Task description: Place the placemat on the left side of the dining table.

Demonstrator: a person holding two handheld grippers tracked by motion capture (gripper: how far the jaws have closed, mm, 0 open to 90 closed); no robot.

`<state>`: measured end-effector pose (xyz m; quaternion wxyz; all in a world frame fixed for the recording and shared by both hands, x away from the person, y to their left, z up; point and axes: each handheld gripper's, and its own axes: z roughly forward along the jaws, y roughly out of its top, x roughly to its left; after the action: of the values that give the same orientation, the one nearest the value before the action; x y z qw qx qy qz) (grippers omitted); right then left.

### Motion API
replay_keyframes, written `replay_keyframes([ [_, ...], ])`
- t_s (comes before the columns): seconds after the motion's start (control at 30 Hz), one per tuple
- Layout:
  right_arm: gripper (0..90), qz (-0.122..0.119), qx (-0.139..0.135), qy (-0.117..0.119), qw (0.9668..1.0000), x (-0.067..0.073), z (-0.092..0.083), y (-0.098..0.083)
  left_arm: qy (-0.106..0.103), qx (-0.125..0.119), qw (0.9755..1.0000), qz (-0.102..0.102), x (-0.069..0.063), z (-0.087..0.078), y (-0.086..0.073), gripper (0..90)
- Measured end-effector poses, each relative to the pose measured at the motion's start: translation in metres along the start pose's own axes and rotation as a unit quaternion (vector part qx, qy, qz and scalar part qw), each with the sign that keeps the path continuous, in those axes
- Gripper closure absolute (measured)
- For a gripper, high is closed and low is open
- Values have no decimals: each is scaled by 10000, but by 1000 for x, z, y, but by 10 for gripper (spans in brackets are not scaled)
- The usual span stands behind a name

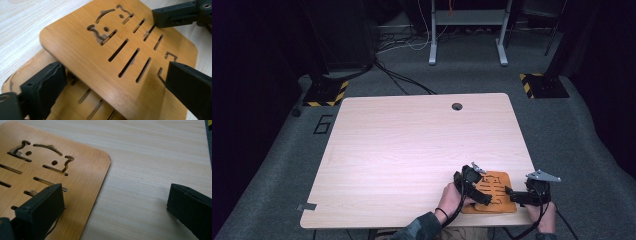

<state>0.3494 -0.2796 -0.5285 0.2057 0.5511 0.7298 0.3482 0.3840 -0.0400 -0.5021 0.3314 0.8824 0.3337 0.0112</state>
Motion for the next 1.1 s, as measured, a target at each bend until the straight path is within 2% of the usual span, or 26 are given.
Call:
replay_keyframes([
  [0.1,7,16,-4,-8,10000,0,0,0,47,-54,9999,-93,1,-1,1,67],
  [0.2,9,16,-7,-8,10000,0,0,0,2,-85,9996,-264,5,-4,2,127],
  [0.27,10,23,-11,-9,10000,-1,0,0,-25,-52,9995,-299,6,-5,2,151],
  [0.47,10,109,-37,-21,9999,-2,-1,0,19,-111,9996,-261,5,-11,5,194],
  [0.93,10,378,-123,-34,9992,-7,-2,0,-108,-237,9994,-209,-2,-22,17,213],
  [1.07,10,418,-128,-56,9990,-8,-2,0,-196,-261,9991,-287,-2,-25,21,213],
  [1.1,10,444,-133,-48,9989,-8,-2,0,-187,-262,9992,-249,-2,-25,22,213],
])
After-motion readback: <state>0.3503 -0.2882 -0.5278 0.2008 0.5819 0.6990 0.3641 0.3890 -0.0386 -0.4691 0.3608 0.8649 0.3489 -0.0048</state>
